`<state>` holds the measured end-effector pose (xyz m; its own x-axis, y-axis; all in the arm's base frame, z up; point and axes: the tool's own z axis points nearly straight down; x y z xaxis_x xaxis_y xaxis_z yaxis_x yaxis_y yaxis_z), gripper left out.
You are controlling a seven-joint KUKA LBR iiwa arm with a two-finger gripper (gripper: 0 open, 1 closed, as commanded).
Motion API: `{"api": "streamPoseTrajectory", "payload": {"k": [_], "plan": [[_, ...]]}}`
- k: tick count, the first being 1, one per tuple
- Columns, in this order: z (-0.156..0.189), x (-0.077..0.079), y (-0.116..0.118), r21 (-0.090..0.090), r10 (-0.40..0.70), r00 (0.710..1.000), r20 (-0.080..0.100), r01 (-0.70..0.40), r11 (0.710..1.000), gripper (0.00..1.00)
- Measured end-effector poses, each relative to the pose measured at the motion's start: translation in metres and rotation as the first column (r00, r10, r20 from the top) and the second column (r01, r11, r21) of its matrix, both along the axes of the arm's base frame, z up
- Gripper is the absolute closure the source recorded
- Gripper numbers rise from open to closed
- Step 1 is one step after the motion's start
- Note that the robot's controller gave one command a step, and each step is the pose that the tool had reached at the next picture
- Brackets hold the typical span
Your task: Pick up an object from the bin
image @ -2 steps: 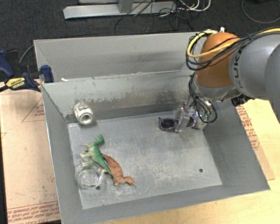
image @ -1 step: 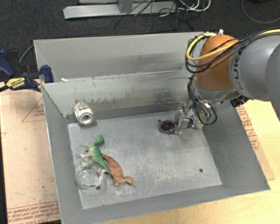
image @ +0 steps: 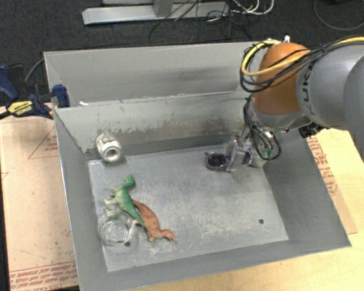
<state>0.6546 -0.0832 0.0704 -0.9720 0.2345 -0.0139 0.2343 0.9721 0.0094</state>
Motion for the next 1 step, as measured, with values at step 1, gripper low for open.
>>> {"api": "streamPoseTrajectory", "payload": {"k": [1], "plan": [[-0.0005, -0.0156, 0.0003, -0.002, 0.031, 1.000, 0.002, -0.031, 1.000, 1.00]]}}
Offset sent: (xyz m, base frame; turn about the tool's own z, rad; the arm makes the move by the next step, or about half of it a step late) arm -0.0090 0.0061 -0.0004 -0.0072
